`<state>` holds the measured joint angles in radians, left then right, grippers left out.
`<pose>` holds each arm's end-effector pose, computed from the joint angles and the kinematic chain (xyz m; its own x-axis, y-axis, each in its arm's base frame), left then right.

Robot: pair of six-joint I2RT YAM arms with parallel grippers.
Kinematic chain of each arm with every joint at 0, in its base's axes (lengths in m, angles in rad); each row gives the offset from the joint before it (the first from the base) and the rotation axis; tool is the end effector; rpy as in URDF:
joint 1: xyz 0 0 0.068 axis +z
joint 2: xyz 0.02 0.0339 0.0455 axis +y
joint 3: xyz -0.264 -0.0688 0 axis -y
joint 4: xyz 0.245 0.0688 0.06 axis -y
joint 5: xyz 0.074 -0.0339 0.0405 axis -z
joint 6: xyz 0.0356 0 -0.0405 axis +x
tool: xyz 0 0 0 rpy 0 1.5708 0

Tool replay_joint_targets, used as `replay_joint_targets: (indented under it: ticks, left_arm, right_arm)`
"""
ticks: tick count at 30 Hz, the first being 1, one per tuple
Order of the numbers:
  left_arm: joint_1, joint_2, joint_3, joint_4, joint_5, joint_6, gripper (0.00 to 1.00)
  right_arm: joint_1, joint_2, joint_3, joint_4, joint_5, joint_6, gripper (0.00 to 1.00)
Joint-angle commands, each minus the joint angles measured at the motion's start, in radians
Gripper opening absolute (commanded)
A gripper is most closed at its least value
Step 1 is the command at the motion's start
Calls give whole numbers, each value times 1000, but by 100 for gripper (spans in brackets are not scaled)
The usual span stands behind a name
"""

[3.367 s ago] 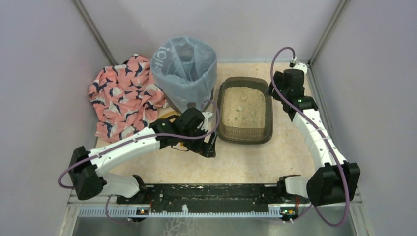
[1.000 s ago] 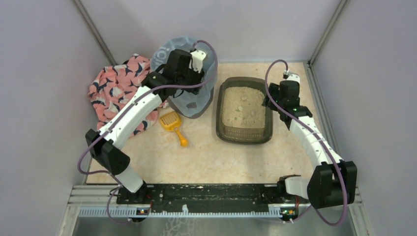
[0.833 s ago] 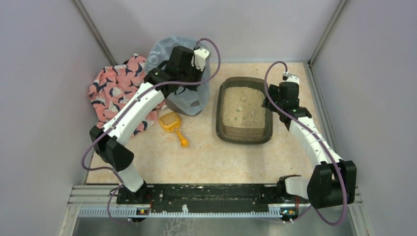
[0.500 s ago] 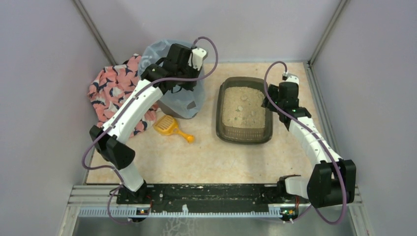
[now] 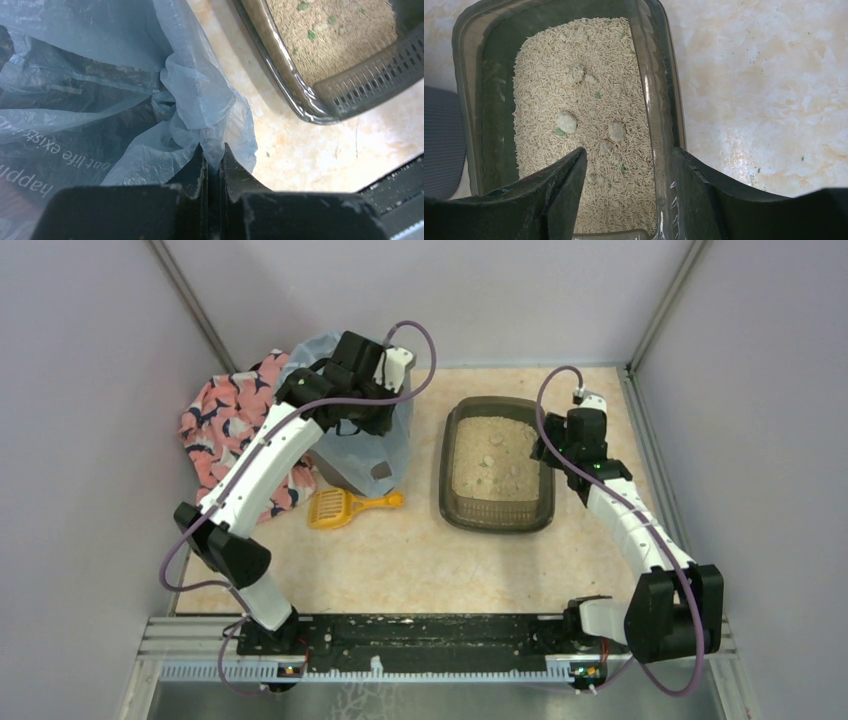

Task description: Clean the litter box

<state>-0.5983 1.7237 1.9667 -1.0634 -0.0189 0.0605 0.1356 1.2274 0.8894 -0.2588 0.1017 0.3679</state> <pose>0.2964 -0.2013 0.4114 -0.5699 0.4616 -0.6798 0.5880 0.8070 0.0550 0.2706 0.0333 0.2760 -0.5380 0.2877 -0.7923 0.1524 0.9577 0.2442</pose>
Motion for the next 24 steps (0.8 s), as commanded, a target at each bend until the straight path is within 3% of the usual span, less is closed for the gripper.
replay_joint_targets:
  ticks: [1, 12, 14, 15, 19, 24]
  left_arm:
    - [1, -113, -59, -67, 79, -57, 0]
    - [-7, -174, -145, -41, 76, -89, 0]
    - [-6, -162, -149, -34, 73, -95, 14]
    - [-7, -154, -149, -29, 75, -96, 31]
    - [-7, -131, -140, -6, 83, -99, 66]
    - [-7, -134, -120, 57, 102, -109, 97]
  right_arm:
    - [6, -6, -7, 49, -17, 4, 64]
    - [9, 7, -19, 67, -39, 13, 64]
    - [9, 5, -17, 62, -33, 11, 64]
    - [9, 4, -15, 59, -31, 9, 64]
    - [8, -7, -14, 48, -20, 0, 66]
    - [8, -33, -6, 38, -11, 0, 86]
